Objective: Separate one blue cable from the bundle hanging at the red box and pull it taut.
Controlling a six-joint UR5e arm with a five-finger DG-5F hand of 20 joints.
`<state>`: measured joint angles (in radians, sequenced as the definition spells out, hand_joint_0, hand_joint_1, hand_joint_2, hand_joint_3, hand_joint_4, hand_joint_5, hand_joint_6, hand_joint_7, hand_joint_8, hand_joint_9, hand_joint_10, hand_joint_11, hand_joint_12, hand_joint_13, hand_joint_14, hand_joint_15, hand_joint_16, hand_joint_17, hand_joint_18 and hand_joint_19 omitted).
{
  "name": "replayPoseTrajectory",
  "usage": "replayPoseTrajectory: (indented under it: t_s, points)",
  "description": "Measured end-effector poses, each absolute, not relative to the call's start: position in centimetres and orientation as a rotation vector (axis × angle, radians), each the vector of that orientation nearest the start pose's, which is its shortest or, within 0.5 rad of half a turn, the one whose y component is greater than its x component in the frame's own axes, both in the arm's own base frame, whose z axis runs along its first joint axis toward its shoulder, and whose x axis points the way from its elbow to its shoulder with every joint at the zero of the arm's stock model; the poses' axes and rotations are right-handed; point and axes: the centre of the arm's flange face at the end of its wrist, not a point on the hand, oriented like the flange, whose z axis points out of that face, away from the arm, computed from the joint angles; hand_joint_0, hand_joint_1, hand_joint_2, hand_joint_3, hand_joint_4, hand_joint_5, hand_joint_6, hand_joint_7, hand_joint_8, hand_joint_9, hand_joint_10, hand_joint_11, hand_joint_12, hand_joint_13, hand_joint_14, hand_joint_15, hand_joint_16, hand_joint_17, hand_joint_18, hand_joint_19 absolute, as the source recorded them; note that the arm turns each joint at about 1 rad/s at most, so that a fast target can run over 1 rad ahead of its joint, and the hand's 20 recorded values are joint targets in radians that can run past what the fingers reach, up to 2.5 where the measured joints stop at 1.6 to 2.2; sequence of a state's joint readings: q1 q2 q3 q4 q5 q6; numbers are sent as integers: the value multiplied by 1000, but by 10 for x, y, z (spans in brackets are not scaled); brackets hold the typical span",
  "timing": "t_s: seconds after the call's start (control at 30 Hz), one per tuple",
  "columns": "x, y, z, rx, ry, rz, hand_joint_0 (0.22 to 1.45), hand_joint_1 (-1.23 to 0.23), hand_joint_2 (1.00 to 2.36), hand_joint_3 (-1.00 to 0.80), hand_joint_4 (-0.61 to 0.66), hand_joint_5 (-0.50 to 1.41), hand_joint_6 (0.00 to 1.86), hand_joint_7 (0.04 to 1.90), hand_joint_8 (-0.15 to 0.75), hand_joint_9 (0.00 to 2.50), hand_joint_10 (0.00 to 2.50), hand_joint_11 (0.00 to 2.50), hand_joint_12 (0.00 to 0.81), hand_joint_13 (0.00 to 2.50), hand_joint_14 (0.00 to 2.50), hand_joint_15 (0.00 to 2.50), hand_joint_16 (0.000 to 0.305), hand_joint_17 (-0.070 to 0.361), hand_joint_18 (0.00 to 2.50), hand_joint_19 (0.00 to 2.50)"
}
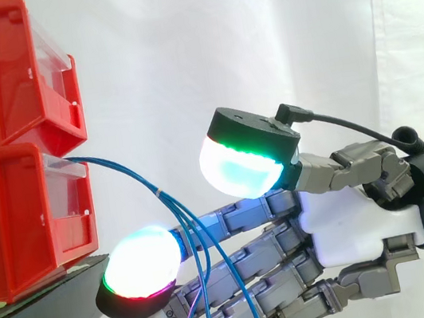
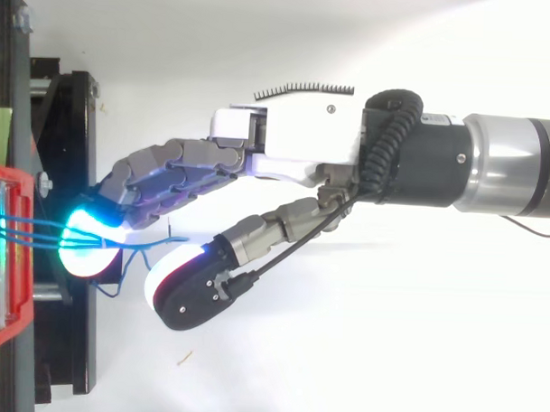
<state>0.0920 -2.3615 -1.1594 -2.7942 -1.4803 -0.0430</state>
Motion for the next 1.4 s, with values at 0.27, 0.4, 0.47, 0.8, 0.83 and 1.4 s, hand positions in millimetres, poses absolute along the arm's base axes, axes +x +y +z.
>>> replayPoseTrajectory:
  t_s: [0.27,0.4,0.47,0.8,0.83,1.4]
  points:
    - [772,-72,217,1193,1253,1165,567,-659,1000,-500,217,-199,502,742,245,527,2,95,318,495,5,147,46,103,411,68]
    - [772,-73,219,1192,1251,1167,564,-631,1000,-500,222,-191,502,744,248,541,1,81,318,509,5,155,45,102,421,73]
    - [772,-73,219,1192,1250,1166,564,-620,1000,-500,229,-187,502,755,250,549,1,82,319,511,5,152,45,102,423,74]
    - [772,-71,220,1191,1251,1168,594,-603,1000,-488,238,-172,502,795,251,571,2,97,315,531,6,166,44,98,440,94]
    - [772,-71,220,1191,1250,1168,595,-601,1001,-481,236,-170,502,798,251,572,2,98,314,533,6,167,44,98,440,94]
    - [771,-74,230,1184,1238,1171,595,-563,1000,-490,249,-163,502,817,254,602,3,111,312,539,6,173,43,98,450,114]
